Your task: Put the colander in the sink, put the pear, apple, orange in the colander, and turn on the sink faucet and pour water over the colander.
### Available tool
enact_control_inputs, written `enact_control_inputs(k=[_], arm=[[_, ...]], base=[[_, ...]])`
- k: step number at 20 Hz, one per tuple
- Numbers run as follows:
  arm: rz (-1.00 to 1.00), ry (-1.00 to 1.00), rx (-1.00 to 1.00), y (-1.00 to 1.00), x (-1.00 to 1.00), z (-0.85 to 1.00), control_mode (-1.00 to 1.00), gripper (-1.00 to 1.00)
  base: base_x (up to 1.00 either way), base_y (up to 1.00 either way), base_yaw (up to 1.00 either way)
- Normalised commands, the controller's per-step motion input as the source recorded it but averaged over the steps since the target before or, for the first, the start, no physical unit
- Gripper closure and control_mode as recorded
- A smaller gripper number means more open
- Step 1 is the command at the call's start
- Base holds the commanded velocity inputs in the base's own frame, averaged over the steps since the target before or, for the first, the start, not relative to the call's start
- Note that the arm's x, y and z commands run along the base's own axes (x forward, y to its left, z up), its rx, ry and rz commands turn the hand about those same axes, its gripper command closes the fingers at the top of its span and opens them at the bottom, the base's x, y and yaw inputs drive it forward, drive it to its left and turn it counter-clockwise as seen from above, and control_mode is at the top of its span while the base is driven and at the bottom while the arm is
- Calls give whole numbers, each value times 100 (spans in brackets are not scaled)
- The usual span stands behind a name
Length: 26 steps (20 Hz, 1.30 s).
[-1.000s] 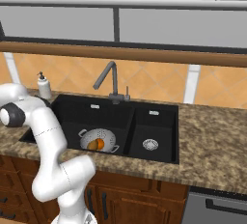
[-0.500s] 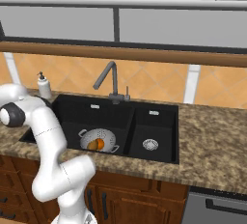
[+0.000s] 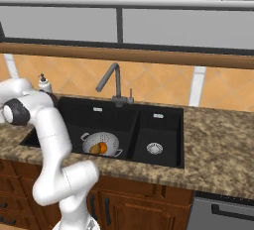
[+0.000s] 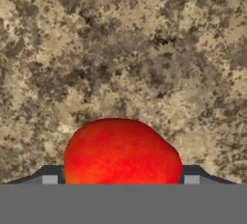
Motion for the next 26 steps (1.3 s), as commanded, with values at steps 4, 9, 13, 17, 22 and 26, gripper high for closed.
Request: enact_control_inputs(k=[4,9,13,17,22,26], arm=[[-3,-4,0,-79,0,26,-100,100],[-3,-21,0,-91,0,18,-100,100],[-4,-11,0,-100,1,25,-100,100],[-8,-2,1,-100,0,32,-100,100],[-10,0,0,-98,13,8,-100,100],[-6,0,0,-100,17,0,-100,100]], base=[[0,0,0],[0,0,0],[0,0,0],[0,0,0],[0,0,0],[0,0,0]])
